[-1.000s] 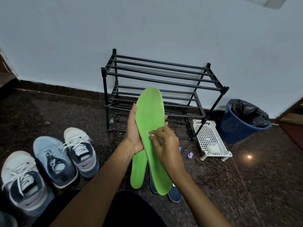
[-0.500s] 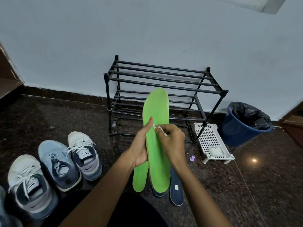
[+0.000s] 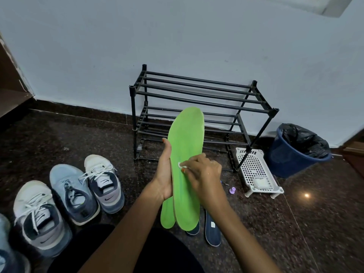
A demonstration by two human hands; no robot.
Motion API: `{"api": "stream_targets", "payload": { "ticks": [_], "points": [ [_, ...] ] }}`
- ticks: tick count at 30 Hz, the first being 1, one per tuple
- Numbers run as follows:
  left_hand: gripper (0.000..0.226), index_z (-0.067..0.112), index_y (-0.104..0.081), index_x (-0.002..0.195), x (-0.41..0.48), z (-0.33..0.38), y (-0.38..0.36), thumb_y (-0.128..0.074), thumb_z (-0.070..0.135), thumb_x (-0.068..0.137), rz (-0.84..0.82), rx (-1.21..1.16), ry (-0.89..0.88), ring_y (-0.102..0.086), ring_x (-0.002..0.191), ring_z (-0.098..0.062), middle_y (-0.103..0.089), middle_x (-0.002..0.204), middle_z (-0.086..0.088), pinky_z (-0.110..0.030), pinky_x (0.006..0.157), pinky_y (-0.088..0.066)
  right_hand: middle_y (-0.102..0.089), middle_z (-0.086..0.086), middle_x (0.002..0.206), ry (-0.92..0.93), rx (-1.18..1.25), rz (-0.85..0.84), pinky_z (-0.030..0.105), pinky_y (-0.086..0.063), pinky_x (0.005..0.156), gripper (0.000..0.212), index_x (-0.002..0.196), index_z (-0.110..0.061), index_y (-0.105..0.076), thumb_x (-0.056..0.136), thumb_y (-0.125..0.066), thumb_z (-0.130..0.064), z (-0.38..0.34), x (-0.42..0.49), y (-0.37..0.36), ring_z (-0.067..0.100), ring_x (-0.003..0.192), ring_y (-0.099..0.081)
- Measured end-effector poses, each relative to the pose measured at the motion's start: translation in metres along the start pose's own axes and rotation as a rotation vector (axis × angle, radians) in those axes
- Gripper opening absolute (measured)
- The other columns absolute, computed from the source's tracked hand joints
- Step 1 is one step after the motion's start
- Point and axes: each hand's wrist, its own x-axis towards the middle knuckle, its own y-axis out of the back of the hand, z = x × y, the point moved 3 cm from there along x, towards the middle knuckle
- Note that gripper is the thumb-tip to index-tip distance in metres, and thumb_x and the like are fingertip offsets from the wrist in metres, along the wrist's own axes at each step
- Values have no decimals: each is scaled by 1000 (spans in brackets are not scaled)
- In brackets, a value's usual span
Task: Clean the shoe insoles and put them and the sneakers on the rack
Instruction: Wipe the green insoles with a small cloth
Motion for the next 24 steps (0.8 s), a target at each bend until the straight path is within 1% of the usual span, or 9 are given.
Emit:
{"api": "stream_targets", "payload": {
  "ticks": [2,4,6,8,11,13,16,18,24],
  "points": [
    [85,8,-66,111,1,-1,-2,-21,74,84,3,-6,-2,-65,101,-31,-66,115,-17,-42,86,-51,-63,-1,84,-12,-22,24,17,-18,80,11,84,-17,-73,78,-64,-13,1,2,2,22,78,-55],
    [80,12,-70,104,1,-3,-5,-21,72,85,-4,-24,0,-68,94,-28,-69,107,-14,-41,83,-51,-63,0,83,-21,-47,69,26,-16,68,10,82,-17,-73,78,-65,-11,2,10,4,24,75,-55],
    [79,13,-69,106,1,-6,-7,-21,73,85,-9,-21,16,-68,93,-27,-70,105,-13,-41,83,-50,-64,2,81,-33,-62,109,24,-9,63,11,80,-15,-73,76,-63,-12,2,20,6,25,72,-57],
    [80,13,-65,110,-1,-7,-8,-20,73,85,-15,-14,22,-69,92,-26,-71,103,-13,-40,80,-52,-63,4,82,-28,-74,110,24,-10,64,10,82,-13,-73,77,-65,-9,0,25,5,27,73,-56],
    [83,10,-72,97,-1,-4,-6,-17,72,87,-20,-7,18,-71,84,-24,-73,95,-12,-33,69,-56,-62,2,85,-3,-67,72,17,-17,72,10,85,-13,-73,81,-65,-10,-5,16,0,26,81,-49],
    [91,6,-74,95,0,-2,-6,-16,75,84,-21,16,25,-69,91,-27,-70,104,-18,-35,76,-55,-61,-1,83,17,-53,59,15,-17,72,12,83,-16,-73,81,-61,-16,-6,3,-3,19,80,-46],
    [95,3,-70,105,1,-2,-6,-15,77,83,-8,33,34,-66,99,-29,-65,115,-21,-40,88,-50,-61,-4,82,0,-39,40,16,-16,72,15,80,-19,-72,80,-57,-22,-5,-4,-1,23,76,-49],
    [90,7,-72,100,1,-3,-8,-16,75,84,-11,27,28,-68,95,-27,-69,108,-17,-40,85,-50,-62,-1,81,-7,-58,61,24,-13,67,12,80,-17,-72,78,-60,-17,-4,5,4,22,73,-52],
    [81,11,-66,106,0,-1,-7,-16,72,87,7,24,-3,-69,93,-26,-71,104,-14,-38,77,-53,-63,4,81,-35,-69,96,23,-10,65,9,82,-12,-73,77,-66,-8,-5,20,4,16,71,-49]
  ]
}}
